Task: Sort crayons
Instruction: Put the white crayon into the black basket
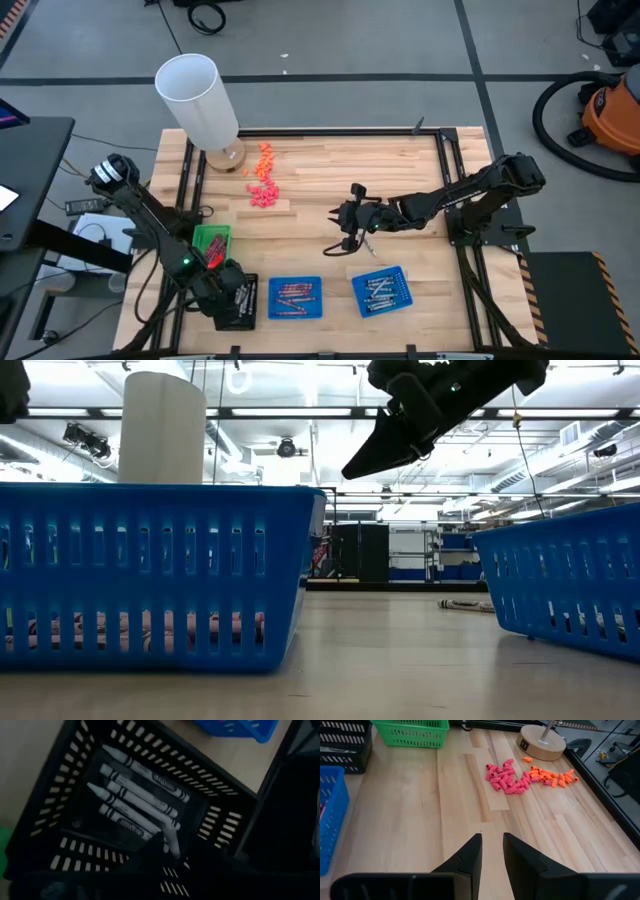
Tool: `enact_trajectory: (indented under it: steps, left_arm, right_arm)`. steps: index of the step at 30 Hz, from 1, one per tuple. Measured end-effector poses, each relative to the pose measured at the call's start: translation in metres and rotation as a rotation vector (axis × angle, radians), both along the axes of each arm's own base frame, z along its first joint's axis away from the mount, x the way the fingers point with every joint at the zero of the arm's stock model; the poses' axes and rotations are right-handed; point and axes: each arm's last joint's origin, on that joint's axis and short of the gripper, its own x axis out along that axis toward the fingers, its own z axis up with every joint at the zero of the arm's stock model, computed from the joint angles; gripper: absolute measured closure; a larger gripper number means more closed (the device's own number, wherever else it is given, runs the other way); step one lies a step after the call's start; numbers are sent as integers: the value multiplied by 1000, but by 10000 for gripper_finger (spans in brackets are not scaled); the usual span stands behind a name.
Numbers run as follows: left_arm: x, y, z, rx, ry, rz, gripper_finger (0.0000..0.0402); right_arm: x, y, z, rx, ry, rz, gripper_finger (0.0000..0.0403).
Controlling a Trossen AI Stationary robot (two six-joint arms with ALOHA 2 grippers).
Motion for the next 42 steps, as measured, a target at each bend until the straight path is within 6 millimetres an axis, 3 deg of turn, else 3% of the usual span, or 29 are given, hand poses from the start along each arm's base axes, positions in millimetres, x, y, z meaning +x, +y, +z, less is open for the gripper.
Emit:
enact_trajectory:
  steps: [8, 18, 33, 42]
  left_arm:
    - [4, 1, 4, -21, -41, -64, 255]
    - [25, 5, 18, -23, -286, -198, 253]
    - [51, 35, 18, 132, -384, -285, 253]
    - [65, 49, 22, 217, -486, -356, 253]
  right_arm:
    - [0, 0, 0, 9, 0, 4, 315]
    - [-10, 0, -14, 165, 132, -76, 315]
    - [-30, 17, -28, 308, 267, -220, 315]
    - [-48, 18, -53, 373, 317, -311, 315]
